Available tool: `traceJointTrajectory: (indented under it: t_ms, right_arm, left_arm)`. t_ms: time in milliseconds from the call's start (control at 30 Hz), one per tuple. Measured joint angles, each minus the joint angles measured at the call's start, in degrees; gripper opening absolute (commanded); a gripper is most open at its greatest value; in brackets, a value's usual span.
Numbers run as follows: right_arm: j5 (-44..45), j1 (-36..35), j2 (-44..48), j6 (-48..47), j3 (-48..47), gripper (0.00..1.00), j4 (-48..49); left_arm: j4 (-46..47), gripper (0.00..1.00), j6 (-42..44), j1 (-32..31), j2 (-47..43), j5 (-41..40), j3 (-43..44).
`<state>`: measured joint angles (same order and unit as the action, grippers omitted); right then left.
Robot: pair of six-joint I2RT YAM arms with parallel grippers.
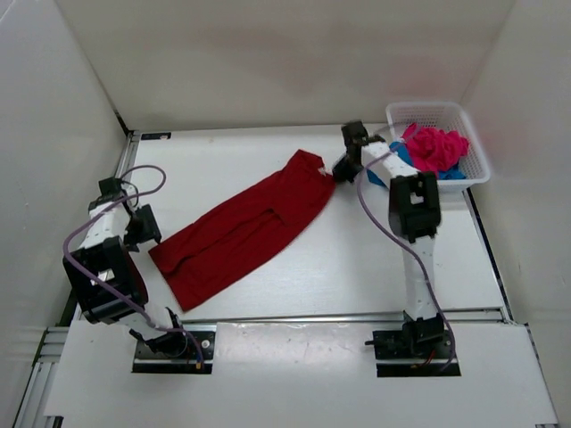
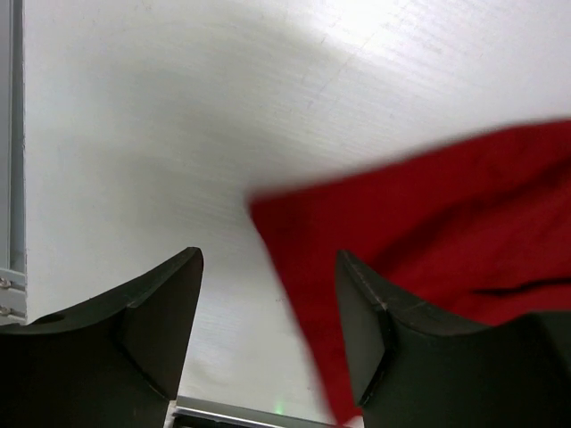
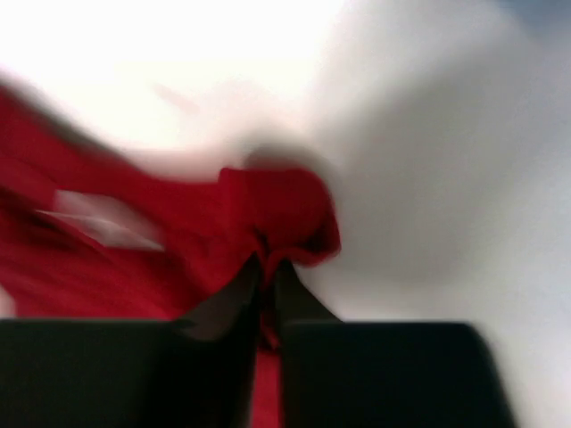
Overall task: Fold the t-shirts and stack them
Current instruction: Rotate the tshirt 85 degrees
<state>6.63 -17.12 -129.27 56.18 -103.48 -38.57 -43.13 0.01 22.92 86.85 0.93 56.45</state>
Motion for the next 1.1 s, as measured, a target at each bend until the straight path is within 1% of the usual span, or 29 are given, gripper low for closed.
traceJointTrajectory:
  t_ms: [33,67,133,167,200,267,300,333,433,467,533,600,667,733,833,900,1000,1067,1100]
  right_arm:
    - [-1.6,0.2,-6.1,0.2,-9.4,0.0,1.1]
    - [-3.0,0.3,-12.3,0.4,-17.8,0.0,5.2]
    - [-5.7,0.4,-20.1,1.9,-27.6,0.04,11.7]
    - [-6.6,0.4,-21.9,2.6,-29.6,0.07,15.0]
    - [-7.2,0.5,-23.1,3.7,-30.3,0.19,17.8]
    - [-7.9,0.5,-24.1,5.2,-30.5,0.34,21.7]
    - [-8.1,0.6,-24.2,5.6,-30.5,0.45,22.8]
    - [-8.2,0.6,-24.2,6.0,-30.1,0.58,23.9]
    - [-9.0,0.6,-20.7,5.1,-24.3,0.67,27.5]
    - [-9.7,0.6,-18.8,4.7,-21.4,0.7,27.7]
    - [-10.4,0.5,-15.1,2.5,-16.9,0.71,26.6]
    - [-10.3,0.2,-10.4,-0.4,-11.9,0.75,24.9]
    - [-8.3,-0.8,-4.0,-3.7,-6.6,0.76,22.3]
    - [-4.7,-2.9,5.0,-6.0,-0.2,0.79,19.6]
    - [2.1,-8.1,20.2,-8.3,8.9,0.82,16.9]
    - [6.2,-13.0,31.4,-9.4,14.7,0.82,16.5]
    - [9.3,-20.6,46.0,-9.9,23.6,0.82,16.7]
    - [10.0,-24.0,52.6,-8.4,30.4,0.82,16.3]
    - [10.1,-25.4,54.9,-7.1,33.8,0.82,16.2]
  left_arm:
    - [-0.5,0.71,0.0,-0.3,-0.1,0.0,0.4]
    - [-0.5,0.71,0.0,-0.8,0.0,-0.2,0.8]
    - [-0.4,0.71,0.0,-2.4,0.0,-0.3,0.9]
    - [-0.6,0.71,0.0,-3.5,0.0,-0.3,0.9]
    - [-0.8,0.71,0.0,-4.7,0.1,-0.3,0.9]
    - [-1.2,0.71,0.0,-6.5,0.1,-0.2,0.9]
    - [-1.4,0.71,0.0,-7.3,0.1,0.0,0.9]
    - [-1.6,0.71,0.0,-7.8,0.1,0.0,0.8]
    - [-2.1,0.71,0.0,-8.5,0.0,0.2,0.4]
    - [-2.3,0.71,0.0,-8.6,0.0,0.2,0.4]
    - [-2.5,0.71,0.0,-9.0,-0.3,0.2,0.2]
    - [-3.0,0.71,0.0,-9.3,-1.0,0.2,0.0]
    - [-3.4,0.73,0.0,-9.6,-3.0,0.0,-0.3]
    - [-4.2,0.73,0.0,-9.7,-5.8,-0.2,-0.4]
    - [-5.7,0.75,0.0,-8.7,-12.6,-0.5,-0.4]
    - [-6.6,0.76,0.0,-6.9,-18.4,-0.6,-0.4]
    - [-7.0,0.86,0.0,-5.1,-27.8,-1.7,-2.1]
    - [-7.9,0.88,0.0,-5.0,-35.1,-2.1,-4.3]
    - [-8.8,0.9,0.0,-5.0,-38.1,-2.2,-5.0]
